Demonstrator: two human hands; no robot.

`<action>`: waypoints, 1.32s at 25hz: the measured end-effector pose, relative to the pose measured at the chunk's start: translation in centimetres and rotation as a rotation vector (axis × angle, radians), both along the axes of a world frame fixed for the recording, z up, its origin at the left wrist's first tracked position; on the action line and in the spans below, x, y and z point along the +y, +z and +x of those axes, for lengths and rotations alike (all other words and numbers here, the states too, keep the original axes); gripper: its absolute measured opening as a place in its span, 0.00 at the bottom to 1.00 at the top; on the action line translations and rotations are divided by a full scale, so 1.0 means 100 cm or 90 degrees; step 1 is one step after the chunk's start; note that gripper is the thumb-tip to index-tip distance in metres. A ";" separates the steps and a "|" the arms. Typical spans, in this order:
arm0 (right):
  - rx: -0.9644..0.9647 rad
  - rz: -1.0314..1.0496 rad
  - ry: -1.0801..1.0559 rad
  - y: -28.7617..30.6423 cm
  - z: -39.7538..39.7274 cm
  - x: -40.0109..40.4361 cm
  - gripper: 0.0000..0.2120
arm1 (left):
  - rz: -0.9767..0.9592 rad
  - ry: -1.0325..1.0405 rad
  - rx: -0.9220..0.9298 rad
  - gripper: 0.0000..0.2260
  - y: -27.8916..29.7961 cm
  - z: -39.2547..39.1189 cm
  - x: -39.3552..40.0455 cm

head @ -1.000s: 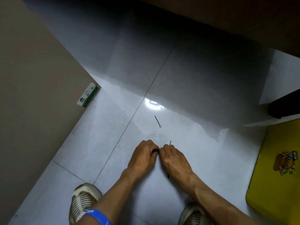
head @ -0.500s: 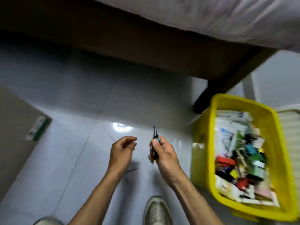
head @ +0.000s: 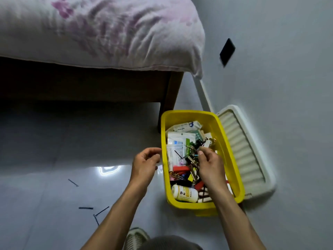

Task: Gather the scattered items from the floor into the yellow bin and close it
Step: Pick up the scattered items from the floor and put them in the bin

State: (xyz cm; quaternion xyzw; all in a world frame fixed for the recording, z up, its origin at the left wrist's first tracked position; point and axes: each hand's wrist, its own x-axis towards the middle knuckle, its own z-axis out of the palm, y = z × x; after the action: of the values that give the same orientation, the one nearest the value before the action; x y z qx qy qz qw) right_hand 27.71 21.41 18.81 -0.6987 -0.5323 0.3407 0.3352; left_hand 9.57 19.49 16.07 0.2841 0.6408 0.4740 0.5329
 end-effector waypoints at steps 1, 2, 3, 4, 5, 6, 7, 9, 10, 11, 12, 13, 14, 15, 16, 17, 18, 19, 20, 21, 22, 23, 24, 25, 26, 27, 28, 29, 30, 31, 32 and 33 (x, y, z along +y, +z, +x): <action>-0.004 -0.001 0.003 0.001 0.000 -0.001 0.15 | -0.005 0.014 0.009 0.10 -0.003 -0.002 -0.002; -0.008 -0.001 0.006 0.000 -0.001 -0.002 0.16 | -0.012 0.030 0.014 0.11 -0.006 -0.005 -0.003; -0.011 0.000 0.010 0.000 -0.004 -0.002 0.16 | -0.022 0.045 0.014 0.11 -0.010 -0.010 -0.004; -0.012 0.005 0.015 -0.002 -0.011 -0.003 0.16 | -0.032 0.058 0.010 0.11 -0.014 -0.016 -0.007; -0.010 0.016 0.023 -0.005 -0.019 -0.004 0.16 | -0.040 0.068 0.008 0.11 -0.019 -0.024 -0.010; -0.009 0.035 0.038 -0.009 -0.031 -0.006 0.16 | -0.048 0.083 0.007 0.11 -0.024 -0.034 -0.014; -0.005 0.061 0.063 -0.015 -0.047 -0.009 0.15 | -0.057 0.106 0.007 0.11 -0.031 -0.046 -0.019; 0.003 0.083 0.165 -0.031 -0.085 -0.022 0.13 | -0.084 0.166 0.009 0.10 -0.051 -0.071 -0.036; 0.002 0.060 0.235 -0.045 -0.110 -0.031 0.12 | -0.107 0.196 0.016 0.10 -0.064 -0.087 -0.048; -0.003 0.023 0.304 -0.062 -0.134 -0.041 0.11 | -0.134 0.214 0.033 0.10 -0.080 -0.103 -0.062; -0.019 -0.021 0.367 -0.082 -0.156 -0.051 0.11 | -0.166 0.217 0.065 0.10 -0.097 -0.120 -0.078; -0.054 -0.063 0.423 -0.104 -0.174 -0.061 0.11 | -0.200 0.214 0.111 0.10 -0.115 -0.135 -0.095; -0.106 -0.097 0.469 -0.126 -0.189 -0.070 0.12 | -0.233 0.206 0.164 0.12 -0.132 -0.150 -0.111; -0.163 -0.122 0.509 -0.149 -0.202 -0.077 0.13 | -0.264 0.192 0.222 0.13 -0.148 -0.164 -0.126; -0.216 -0.133 0.546 -0.168 -0.209 -0.083 0.14 | -0.278 0.167 0.280 0.15 -0.162 -0.176 -0.136; -0.258 -0.130 0.582 -0.183 -0.214 -0.087 0.15 | -0.270 0.129 0.330 0.16 -0.172 -0.184 -0.143; -0.299 -0.116 0.621 -0.196 -0.219 -0.090 0.15 | -0.250 0.082 0.366 0.17 -0.182 -0.192 -0.148; -0.341 -0.092 0.661 -0.209 -0.225 -0.093 0.14 | -0.226 0.028 0.400 0.17 -0.192 -0.199 -0.151; -0.381 -0.065 0.698 -0.218 -0.231 -0.094 0.12 | -0.201 -0.025 0.445 0.15 -0.201 -0.205 -0.151; -0.423 -0.038 0.729 -0.224 -0.236 -0.095 0.09 | -0.187 -0.079 0.504 0.12 -0.208 -0.210 -0.151; -0.464 -0.010 0.753 -0.227 -0.240 -0.095 0.04 | -0.181 -0.131 0.565 0.08 -0.214 -0.214 -0.151; -0.490 0.021 0.766 -0.229 -0.243 -0.096 0.03 | -0.180 -0.177 0.617 0.06 -0.218 -0.217 -0.151; -0.509 0.043 0.776 -0.230 -0.245 -0.096 0.08 | -0.181 -0.218 0.655 0.06 -0.220 -0.218 -0.151; -0.519 0.056 0.768 -0.228 -0.247 -0.096 0.11 | -0.185 -0.253 0.683 0.06 -0.220 -0.216 -0.152; -0.523 0.058 0.749 -0.225 -0.250 -0.097 0.13 | -0.189 -0.276 0.704 0.07 -0.220 -0.214 -0.152; -0.514 0.051 0.726 -0.223 -0.253 -0.099 0.13 | -0.194 -0.275 0.707 0.07 -0.220 -0.212 -0.153; -0.484 0.022 0.700 -0.221 -0.255 -0.103 0.11 | -0.198 -0.236 0.685 0.07 -0.219 -0.209 -0.154; -0.447 -0.008 0.679 -0.222 -0.257 -0.108 0.09 | -0.202 -0.158 0.643 0.05 -0.215 -0.207 -0.153; -0.421 -0.040 0.666 -0.222 -0.258 -0.113 0.07 | -0.209 -0.063 0.590 0.05 -0.211 -0.207 -0.151; -0.415 -0.054 0.667 -0.223 -0.257 -0.119 0.05 | -0.216 0.025 0.539 0.05 -0.208 -0.210 -0.147; -0.421 -0.056 0.679 -0.225 -0.257 -0.124 0.05 | -0.225 0.090 0.503 0.05 -0.206 -0.215 -0.141; -0.430 -0.049 0.694 -0.225 -0.257 -0.128 0.05 | -0.239 0.142 0.467 0.05 -0.205 -0.221 -0.133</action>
State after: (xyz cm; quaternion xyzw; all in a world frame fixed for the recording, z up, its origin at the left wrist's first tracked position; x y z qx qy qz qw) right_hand 2.03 8.62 -3.70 -0.4084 -0.8747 0.2422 -0.0977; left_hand -12.56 6.22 -4.41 0.2610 0.8898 0.2712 0.2580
